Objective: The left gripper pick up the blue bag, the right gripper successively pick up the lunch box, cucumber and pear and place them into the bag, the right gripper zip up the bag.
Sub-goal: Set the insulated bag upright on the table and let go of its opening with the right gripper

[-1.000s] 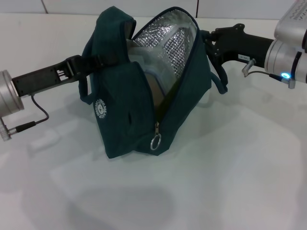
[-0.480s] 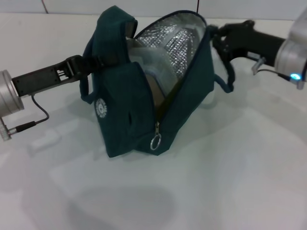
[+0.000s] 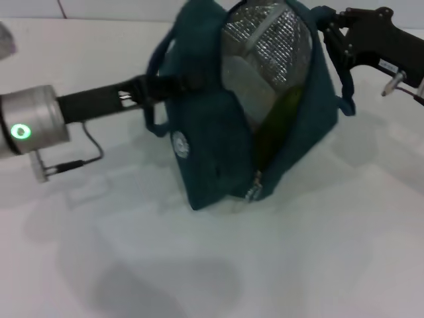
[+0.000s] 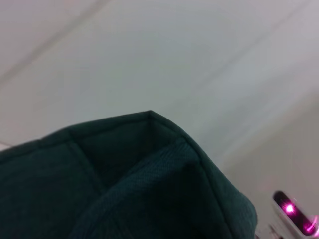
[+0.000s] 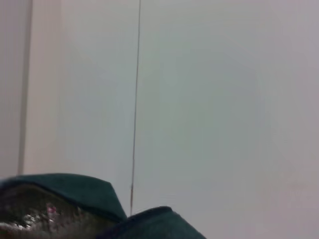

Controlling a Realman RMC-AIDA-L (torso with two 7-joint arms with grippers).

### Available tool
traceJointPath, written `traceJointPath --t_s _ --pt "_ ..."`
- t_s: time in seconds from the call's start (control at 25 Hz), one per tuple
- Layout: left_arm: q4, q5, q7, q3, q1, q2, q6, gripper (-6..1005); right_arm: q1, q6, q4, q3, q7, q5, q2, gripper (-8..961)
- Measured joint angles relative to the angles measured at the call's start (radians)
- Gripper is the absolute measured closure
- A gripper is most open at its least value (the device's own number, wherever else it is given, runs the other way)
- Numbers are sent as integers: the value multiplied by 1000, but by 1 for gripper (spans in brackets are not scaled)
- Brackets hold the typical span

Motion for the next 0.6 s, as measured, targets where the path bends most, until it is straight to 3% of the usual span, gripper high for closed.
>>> traceJointPath --t_s 0.36,0.6 --pt "-113 -61 70 93 -45 -7 -8 950 -147 -69 -147 7 28 -74 -23 885" --pt "-221 -95 130 139 -116 -14 -51 950 -221 -134 -176 103 67 -76 -43 886"
